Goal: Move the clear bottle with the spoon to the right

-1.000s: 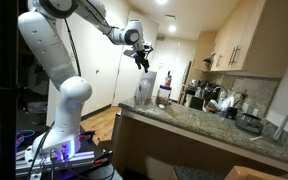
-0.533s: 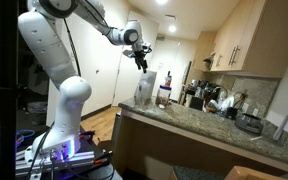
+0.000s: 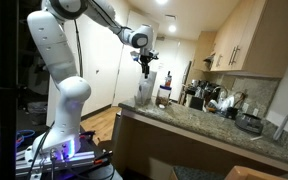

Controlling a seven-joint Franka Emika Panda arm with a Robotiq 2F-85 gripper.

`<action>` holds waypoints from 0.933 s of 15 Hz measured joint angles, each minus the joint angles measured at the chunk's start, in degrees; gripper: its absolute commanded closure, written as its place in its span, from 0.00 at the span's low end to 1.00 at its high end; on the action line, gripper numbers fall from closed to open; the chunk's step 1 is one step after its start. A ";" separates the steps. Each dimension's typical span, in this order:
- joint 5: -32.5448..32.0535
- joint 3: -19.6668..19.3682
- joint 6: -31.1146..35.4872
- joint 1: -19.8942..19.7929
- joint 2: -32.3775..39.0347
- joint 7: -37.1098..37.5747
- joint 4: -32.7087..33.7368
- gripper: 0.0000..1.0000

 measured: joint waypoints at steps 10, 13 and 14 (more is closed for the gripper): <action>-0.22 0.48 0.68 -1.02 3.56 3.49 1.20 0.00; -0.62 0.50 1.61 -1.09 5.13 3.42 -0.01 0.00; -0.69 0.52 2.78 -1.09 5.94 3.24 -0.57 0.00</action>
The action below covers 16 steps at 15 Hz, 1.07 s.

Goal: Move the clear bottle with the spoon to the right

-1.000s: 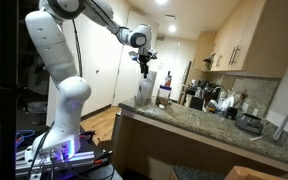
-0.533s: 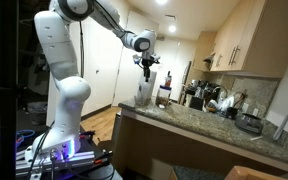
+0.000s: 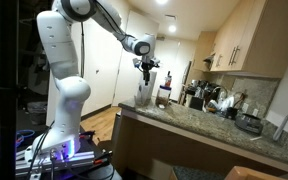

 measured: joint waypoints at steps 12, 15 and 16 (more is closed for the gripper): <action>-0.31 0.32 6.99 0.08 4.80 -0.59 -1.33 0.44; -0.28 0.32 6.99 0.21 4.80 -0.59 -1.32 0.65; -0.28 0.33 6.99 0.27 4.80 -0.59 -1.32 0.73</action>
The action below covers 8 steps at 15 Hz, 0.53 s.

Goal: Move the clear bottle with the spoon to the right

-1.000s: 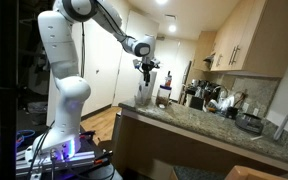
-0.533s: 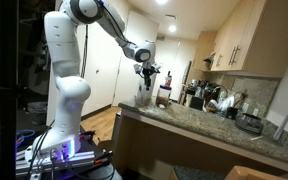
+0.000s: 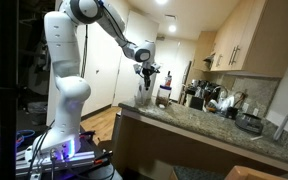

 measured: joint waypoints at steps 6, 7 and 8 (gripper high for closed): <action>-0.04 0.24 0.00 0.11 0.00 0.00 0.00 1.00; -0.55 0.35 -0.12 0.11 0.02 0.08 -0.07 0.98; -1.49 0.62 -0.21 0.10 0.07 0.35 -0.10 0.98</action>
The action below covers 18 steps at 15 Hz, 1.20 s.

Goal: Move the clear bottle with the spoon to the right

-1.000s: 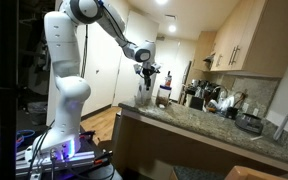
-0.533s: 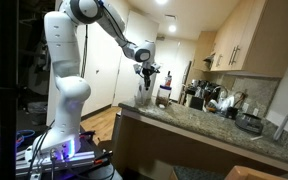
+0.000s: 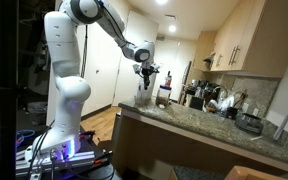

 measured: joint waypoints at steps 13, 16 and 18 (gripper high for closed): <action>-10.20 5.81 -32.40 0.28 -5.44 14.98 19.37 0.98; -10.33 5.45 -32.21 0.13 -4.48 15.42 18.59 0.98; -10.28 3.69 -29.37 -0.84 -4.22 17.25 19.09 0.98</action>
